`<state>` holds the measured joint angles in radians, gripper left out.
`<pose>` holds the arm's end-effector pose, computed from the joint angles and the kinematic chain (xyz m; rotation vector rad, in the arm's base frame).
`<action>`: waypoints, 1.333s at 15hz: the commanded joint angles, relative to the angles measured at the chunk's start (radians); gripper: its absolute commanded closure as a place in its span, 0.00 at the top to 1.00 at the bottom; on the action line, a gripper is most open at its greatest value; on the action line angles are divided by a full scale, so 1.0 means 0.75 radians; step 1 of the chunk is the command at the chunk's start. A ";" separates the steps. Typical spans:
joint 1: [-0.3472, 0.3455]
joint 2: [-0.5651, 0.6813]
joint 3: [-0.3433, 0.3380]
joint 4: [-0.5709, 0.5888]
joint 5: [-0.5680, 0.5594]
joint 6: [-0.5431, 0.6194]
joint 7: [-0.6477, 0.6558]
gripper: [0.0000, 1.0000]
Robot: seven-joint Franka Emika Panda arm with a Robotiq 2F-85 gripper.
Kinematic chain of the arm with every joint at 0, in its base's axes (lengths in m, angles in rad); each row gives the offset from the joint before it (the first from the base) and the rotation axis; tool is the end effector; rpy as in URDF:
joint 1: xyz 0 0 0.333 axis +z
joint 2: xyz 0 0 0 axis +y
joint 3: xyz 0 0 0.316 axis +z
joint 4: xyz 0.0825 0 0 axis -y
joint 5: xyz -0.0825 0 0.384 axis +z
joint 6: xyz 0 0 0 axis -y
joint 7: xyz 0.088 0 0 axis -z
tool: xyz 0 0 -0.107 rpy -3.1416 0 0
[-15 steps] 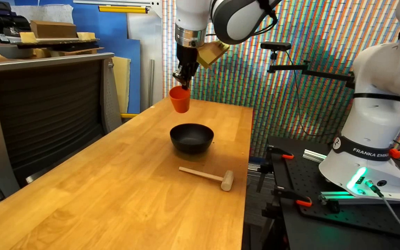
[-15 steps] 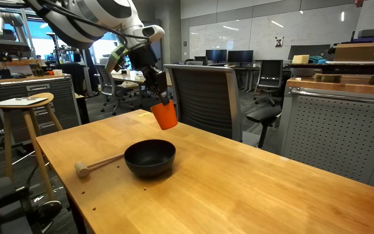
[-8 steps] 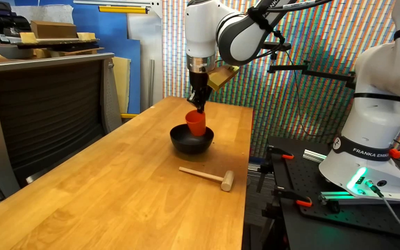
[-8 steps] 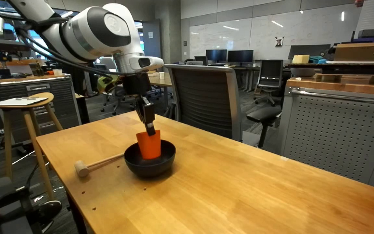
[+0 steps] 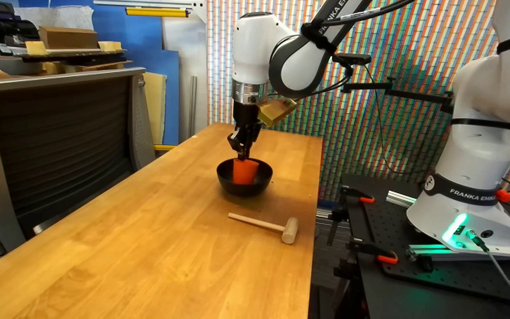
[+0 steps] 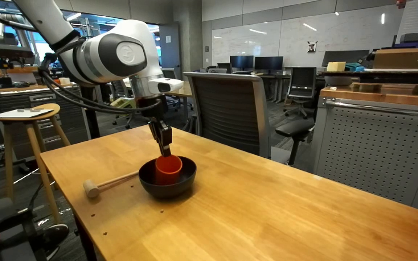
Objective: Put the orange cup inside the black bowl
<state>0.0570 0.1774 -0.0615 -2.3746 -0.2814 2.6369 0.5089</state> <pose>0.5150 0.0044 0.2566 2.9776 -0.4059 0.1804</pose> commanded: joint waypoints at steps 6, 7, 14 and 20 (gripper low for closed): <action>0.005 -0.242 -0.024 -0.038 -0.192 -0.056 -0.072 0.93; -0.006 -0.294 -0.002 -0.050 -0.148 -0.076 -0.137 0.99; 0.007 -0.644 0.000 -0.037 0.244 -0.377 -0.776 1.00; -0.026 -0.680 0.022 -0.021 0.230 -0.453 -0.773 1.00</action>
